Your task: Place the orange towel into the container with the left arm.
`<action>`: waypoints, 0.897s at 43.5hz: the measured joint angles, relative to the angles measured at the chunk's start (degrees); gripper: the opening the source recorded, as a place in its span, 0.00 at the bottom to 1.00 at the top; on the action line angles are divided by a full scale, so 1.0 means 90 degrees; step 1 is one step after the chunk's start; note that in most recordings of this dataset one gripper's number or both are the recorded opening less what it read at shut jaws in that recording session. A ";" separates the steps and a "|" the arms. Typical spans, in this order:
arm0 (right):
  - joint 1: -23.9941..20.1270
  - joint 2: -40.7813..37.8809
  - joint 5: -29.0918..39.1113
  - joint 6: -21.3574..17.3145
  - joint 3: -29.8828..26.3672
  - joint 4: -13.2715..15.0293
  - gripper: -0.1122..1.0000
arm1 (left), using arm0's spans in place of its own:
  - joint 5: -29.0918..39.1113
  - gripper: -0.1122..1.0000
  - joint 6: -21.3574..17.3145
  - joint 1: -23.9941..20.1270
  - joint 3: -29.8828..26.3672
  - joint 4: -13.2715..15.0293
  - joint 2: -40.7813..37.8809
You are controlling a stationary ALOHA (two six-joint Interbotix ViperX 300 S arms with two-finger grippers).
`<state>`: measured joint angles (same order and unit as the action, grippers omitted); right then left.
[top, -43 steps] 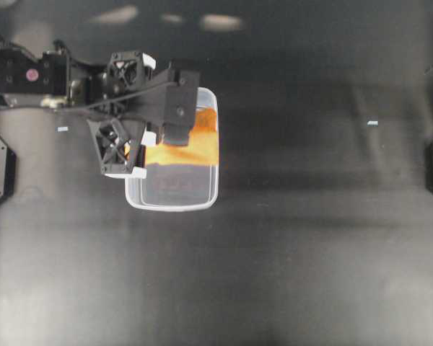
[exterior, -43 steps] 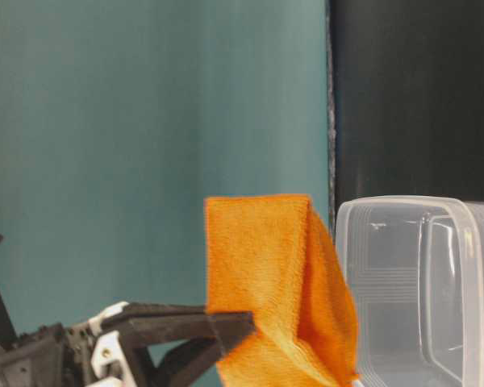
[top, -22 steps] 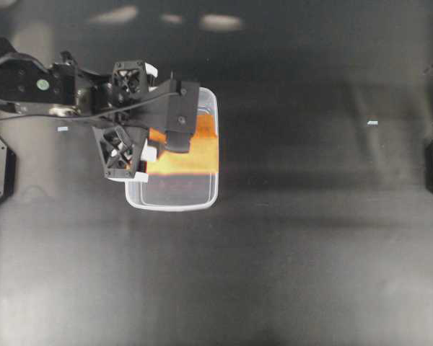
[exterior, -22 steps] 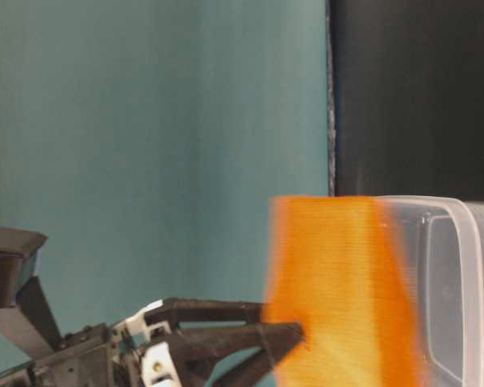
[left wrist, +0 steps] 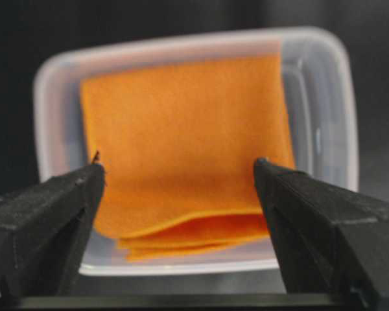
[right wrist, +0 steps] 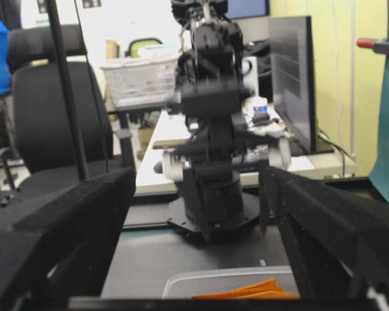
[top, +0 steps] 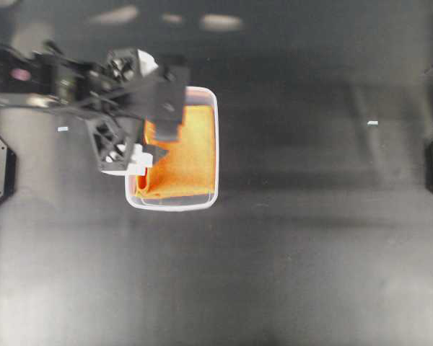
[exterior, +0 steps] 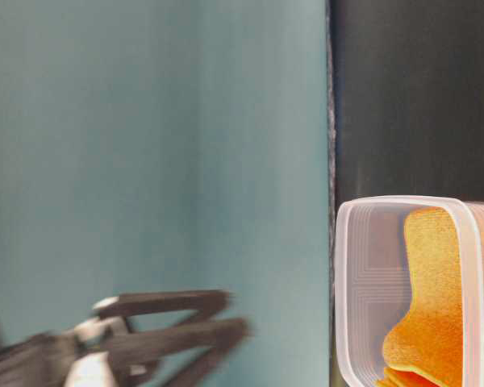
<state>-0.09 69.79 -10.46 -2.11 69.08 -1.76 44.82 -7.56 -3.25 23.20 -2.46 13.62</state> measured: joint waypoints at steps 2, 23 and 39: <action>0.0000 0.0000 0.0000 0.0000 0.0010 0.0000 0.81 | -0.0020 0.89 0.0010 -0.0010 -0.0020 0.0000 0.0205; 0.0039 0.0000 0.0000 -0.0010 0.0039 0.0000 0.80 | -0.1445 0.87 0.0137 -0.0088 0.1025 0.0010 0.3330; 0.0039 0.0000 0.0000 -0.0010 0.0059 0.0000 0.80 | -0.2295 0.87 0.1025 0.0322 0.2100 0.0000 0.4854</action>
<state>0.26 69.79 -10.46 -2.20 69.61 -1.76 24.17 1.67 -0.35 42.10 -2.46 57.30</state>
